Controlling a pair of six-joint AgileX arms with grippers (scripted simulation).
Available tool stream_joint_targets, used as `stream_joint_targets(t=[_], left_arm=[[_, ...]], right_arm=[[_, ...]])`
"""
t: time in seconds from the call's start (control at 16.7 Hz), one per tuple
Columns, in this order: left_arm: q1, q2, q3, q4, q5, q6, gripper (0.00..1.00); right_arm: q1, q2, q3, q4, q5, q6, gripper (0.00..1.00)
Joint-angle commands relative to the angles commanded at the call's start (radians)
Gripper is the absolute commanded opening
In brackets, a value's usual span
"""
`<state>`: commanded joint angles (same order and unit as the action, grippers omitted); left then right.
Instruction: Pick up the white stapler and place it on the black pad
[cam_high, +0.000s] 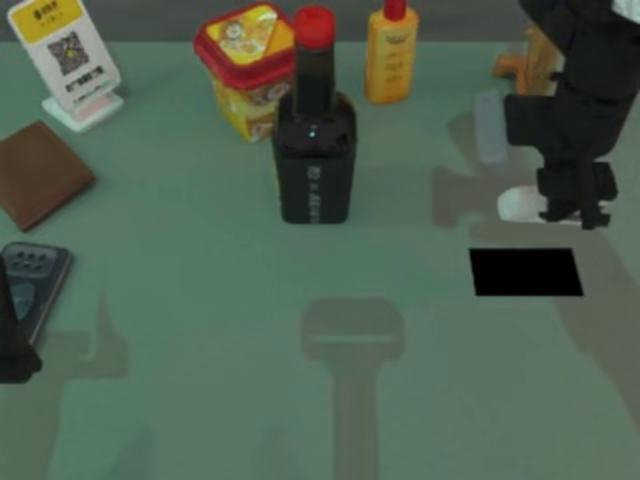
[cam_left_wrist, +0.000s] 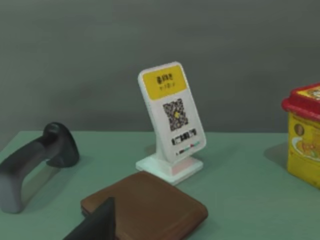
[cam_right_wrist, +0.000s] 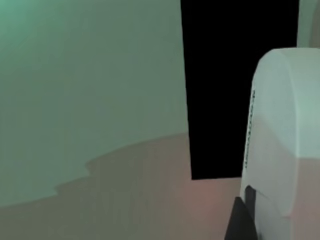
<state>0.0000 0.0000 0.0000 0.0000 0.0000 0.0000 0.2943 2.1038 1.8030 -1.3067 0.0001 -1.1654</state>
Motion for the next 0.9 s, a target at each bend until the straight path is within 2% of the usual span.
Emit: stream_joint_targets(t=[0.24,0.6,0.9], left_arm=[[0.0,0.0,0.0,0.0,0.0,0.0,1.0],[0.0,0.0,0.0,0.0,0.0,0.0,1.0],[0.0,0.0,0.0,0.0,0.0,0.0,1.0]], right_arm=[[-0.006,0.0,0.024,0.008,0.0,-0.112,0.0],[-0.001,-0.002,0.019,0.011,0.0,-0.111,0.0],[-0.004,0.033,-0.101,0.169,0.0,-0.104,0.0]])
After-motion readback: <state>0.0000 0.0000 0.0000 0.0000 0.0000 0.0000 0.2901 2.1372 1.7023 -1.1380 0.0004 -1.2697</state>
